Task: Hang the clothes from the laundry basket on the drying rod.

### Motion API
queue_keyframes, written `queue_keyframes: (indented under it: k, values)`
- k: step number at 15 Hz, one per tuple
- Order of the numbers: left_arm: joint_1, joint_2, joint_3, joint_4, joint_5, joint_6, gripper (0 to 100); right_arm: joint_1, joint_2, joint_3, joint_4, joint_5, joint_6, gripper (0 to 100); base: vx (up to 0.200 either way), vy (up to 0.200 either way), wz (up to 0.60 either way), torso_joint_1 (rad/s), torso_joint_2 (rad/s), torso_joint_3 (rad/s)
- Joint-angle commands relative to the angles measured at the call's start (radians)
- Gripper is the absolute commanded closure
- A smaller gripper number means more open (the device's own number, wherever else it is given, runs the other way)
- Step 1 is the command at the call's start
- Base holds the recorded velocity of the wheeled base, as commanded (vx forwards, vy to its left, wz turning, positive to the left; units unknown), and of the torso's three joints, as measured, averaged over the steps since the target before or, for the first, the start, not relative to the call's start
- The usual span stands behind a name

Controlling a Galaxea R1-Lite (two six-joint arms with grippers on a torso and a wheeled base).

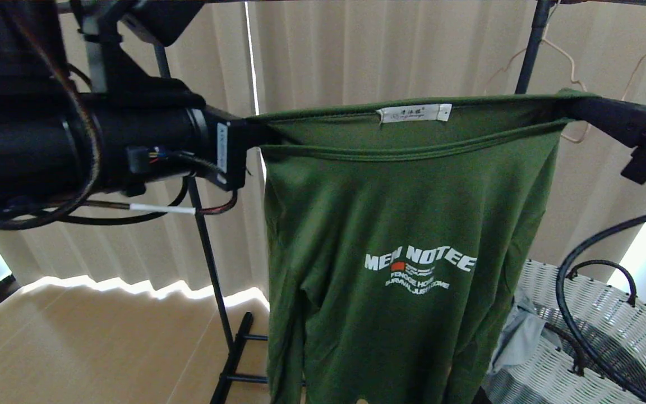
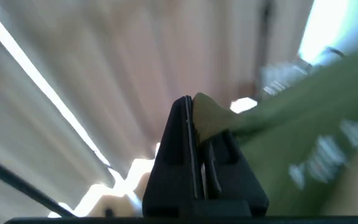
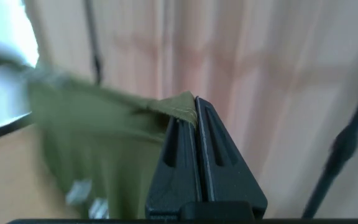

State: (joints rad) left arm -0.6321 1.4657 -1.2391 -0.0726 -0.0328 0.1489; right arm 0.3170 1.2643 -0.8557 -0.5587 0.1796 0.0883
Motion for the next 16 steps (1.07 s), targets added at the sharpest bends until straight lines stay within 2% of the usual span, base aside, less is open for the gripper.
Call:
queue_keyframes:
  k: [1, 3, 4, 6, 8, 13, 15, 16]
  values:
    - [-0.003, -0.131, 0.063, 0.03, -0.081, 0.001, 100, -0.004, 0.127, -0.077, -0.029, -0.012, 0.002, 100, 0.0, 0.0, 0.0, 0.0, 0.0, 0.0]
    - [-0.02, -0.143, 0.063, 0.033, -0.119, 0.001, 100, 0.001, 0.172, -0.112, -0.053, -0.011, 0.005, 100, 0.0, 0.0, 0.0, 0.0, 0.0, 0.0]
    - [-0.038, -0.156, 0.075, 0.03, -0.153, 0.004, 100, 0.014, 0.211, -0.124, -0.115, -0.011, 0.013, 100, 0.0, 0.0, 0.0, 0.0, 0.0, 0.0]
    - [-0.061, -0.171, 0.119, 0.023, -0.156, 0.05, 100, 0.022, 0.231, -0.123, -0.17, -0.011, 0.019, 100, 0.0, 0.0, 0.0, 0.0, 0.0, 0.0]
    - [-0.084, -0.191, 0.135, 0.022, -0.156, 0.08, 100, 0.024, 0.23, -0.123, -0.171, -0.011, 0.018, 100, 0.0, 0.0, 0.0, 0.0, 0.0, 0.0]
    - [-0.106, -0.189, 0.133, 0.022, -0.151, 0.08, 100, 0.024, 0.205, -0.111, -0.161, -0.02, 0.018, 100, 0.0, 0.0, 0.0, 0.0, 0.0, 0.0]
    - [-0.089, -0.17, 0.116, 0.022, -0.114, 0.08, 100, 0.02, 0.173, -0.114, -0.115, -0.034, 0.014, 100, 0.0, 0.0, 0.0, 0.0, 0.0, 0.0]
    - [-0.066, -0.137, 0.086, 0.016, -0.045, 0.08, 100, 0.019, 0.115, -0.118, -0.024, -0.035, 0.014, 100, 0.0, 0.0, 0.0, 0.0, 0.0, 0.0]
